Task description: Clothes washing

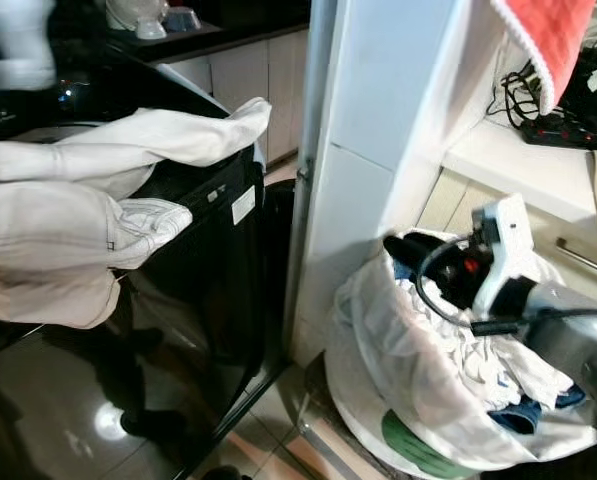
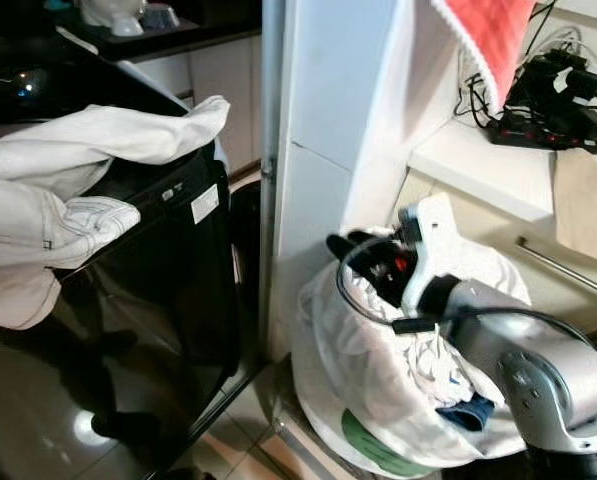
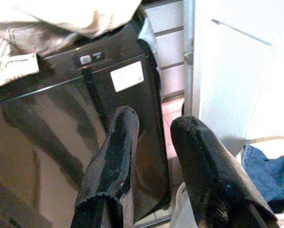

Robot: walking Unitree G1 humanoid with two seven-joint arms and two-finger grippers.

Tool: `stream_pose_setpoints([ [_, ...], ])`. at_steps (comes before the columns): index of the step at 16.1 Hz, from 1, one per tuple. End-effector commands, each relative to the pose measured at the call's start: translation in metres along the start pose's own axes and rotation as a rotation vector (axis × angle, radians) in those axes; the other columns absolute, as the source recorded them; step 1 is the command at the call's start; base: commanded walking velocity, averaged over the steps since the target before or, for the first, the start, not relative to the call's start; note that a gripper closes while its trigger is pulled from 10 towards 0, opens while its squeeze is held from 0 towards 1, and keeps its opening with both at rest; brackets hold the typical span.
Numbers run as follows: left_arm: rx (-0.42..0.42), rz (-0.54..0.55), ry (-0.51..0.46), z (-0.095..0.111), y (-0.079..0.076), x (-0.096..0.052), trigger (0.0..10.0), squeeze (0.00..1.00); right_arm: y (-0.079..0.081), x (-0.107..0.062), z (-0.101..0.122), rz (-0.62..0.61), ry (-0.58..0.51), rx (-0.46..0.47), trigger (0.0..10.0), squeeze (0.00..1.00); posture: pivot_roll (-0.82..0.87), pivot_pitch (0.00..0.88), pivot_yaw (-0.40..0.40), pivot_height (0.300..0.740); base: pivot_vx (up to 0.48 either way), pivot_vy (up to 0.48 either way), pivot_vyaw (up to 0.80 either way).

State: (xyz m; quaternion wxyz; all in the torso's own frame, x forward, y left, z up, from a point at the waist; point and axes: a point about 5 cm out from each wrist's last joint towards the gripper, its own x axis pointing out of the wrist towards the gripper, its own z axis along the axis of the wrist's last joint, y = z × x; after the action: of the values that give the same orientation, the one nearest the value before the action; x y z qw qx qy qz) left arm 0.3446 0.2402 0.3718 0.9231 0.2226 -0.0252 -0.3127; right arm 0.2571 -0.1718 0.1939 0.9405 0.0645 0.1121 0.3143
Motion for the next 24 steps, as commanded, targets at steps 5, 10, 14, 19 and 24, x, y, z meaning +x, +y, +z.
stream_pose_setpoints([
  [5, -0.071, -0.402, -0.049, 0.0, -0.047, -0.015, 10.0, 0.0, -0.003, -0.005, -0.001, -0.011, 0.015, -0.036, 10.0, 0.0, -0.02, 0.0, -0.015, 0.74, 0.0, 0.0, 0.0],
  [10, 0.086, -0.133, 0.487, -0.073, -0.034, -0.024, 10.0, 0.0, 0.003, -0.007, -0.006, 0.044, 0.063, -0.076, 10.0, 0.0, -0.02, 0.0, -0.013, 0.74, 0.0, 0.0, 0.0],
  [14, 0.261, 0.197, 0.763, -0.099, 0.005, -0.047, 10.0, 0.0, 0.007, -0.007, -0.009, 0.077, 0.088, -0.105, 10.0, 0.0, -0.02, 0.0, -0.011, 0.74, 0.0, 0.0, 0.0],
  [19, 0.395, 0.431, 0.895, -0.113, 0.034, -0.067, 10.0, 0.0, 0.004, -0.008, -0.01, 0.049, 0.079, -0.128, 10.0, 0.0, -0.02, 0.0, -0.011, 0.74, 0.0, 0.0, 0.0],
  [24, 0.572, 0.681, 0.826, -0.09, 0.062, -0.078, 10.0, 0.0, -0.017, -0.006, 0.0, -0.12, 0.016, -0.131, 10.0, 0.0, -0.02, 0.0, -0.013, 0.74, 0.0, 0.0, 0.0],
])
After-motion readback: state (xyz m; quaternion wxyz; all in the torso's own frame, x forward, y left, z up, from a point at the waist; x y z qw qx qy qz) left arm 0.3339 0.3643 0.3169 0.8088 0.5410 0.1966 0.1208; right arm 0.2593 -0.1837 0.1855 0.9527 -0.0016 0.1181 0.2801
